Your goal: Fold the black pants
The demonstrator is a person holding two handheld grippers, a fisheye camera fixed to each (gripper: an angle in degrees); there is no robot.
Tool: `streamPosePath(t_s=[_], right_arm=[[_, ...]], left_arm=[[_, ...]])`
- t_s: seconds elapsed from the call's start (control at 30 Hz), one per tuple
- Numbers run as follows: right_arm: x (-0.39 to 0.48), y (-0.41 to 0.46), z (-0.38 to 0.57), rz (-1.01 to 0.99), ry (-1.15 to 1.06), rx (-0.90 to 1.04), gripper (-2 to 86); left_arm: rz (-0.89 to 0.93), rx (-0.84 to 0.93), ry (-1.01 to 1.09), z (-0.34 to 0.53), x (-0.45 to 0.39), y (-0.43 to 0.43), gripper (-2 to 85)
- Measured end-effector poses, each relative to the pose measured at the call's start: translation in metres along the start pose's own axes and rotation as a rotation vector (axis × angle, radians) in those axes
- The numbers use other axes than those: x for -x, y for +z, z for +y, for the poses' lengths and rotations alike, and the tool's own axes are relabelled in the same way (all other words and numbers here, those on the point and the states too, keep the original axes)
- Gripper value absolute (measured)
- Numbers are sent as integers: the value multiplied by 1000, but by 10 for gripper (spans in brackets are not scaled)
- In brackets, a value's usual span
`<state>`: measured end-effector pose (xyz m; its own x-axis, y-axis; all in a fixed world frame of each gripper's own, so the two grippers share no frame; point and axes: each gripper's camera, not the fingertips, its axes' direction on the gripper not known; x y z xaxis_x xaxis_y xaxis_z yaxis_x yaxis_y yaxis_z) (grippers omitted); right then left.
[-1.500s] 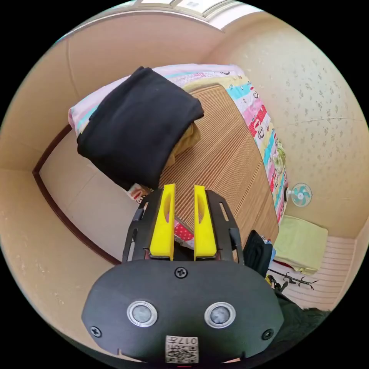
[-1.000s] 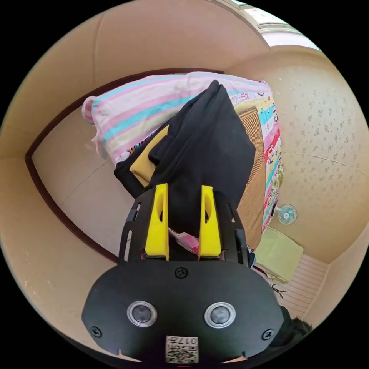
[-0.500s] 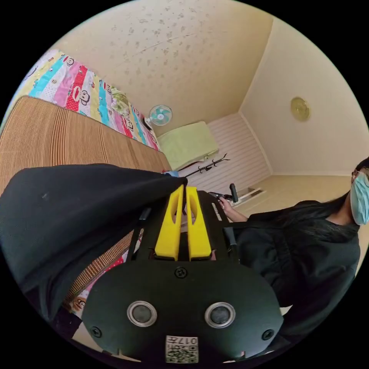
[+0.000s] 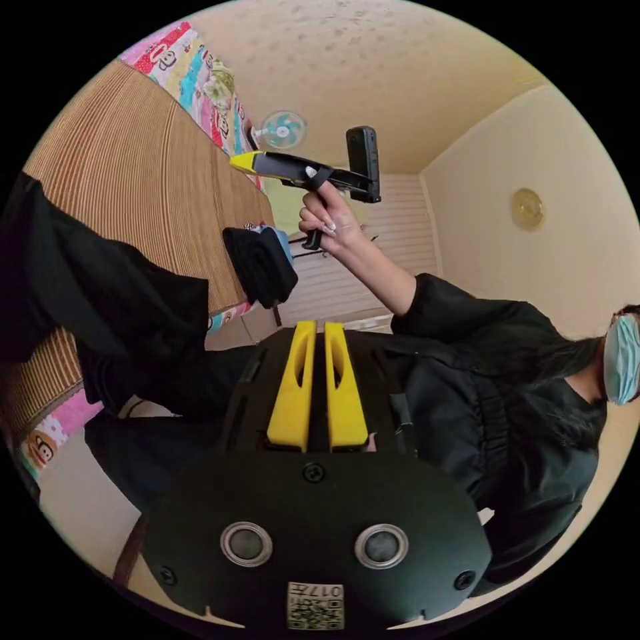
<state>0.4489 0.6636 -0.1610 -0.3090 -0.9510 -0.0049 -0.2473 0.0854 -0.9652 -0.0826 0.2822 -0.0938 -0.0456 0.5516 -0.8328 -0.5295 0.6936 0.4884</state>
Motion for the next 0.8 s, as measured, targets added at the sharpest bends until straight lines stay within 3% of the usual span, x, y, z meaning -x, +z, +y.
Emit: streamPosePath(t_s=[0.3,0.43,0.53,0.7,0.8], right_arm=[[2,180,-157,-182,-179,234,118],[-11,221,-163,-228,-122,261,36],[-10,207,-141,-476,-165,199,18],[-24,171,-112,-212,-234,97,34],[-62,179,-128,-107,-134,104,102]], left_arm=[[-142,-439,-263,109,19,-54,65],[-131,-688,-341,113,30,-50,114],[-167,-770,-352,85,33,-46,126],[-146,-747,-294,12,42,-34,127],[-189,-701,-261,-23,46,-12,128]])
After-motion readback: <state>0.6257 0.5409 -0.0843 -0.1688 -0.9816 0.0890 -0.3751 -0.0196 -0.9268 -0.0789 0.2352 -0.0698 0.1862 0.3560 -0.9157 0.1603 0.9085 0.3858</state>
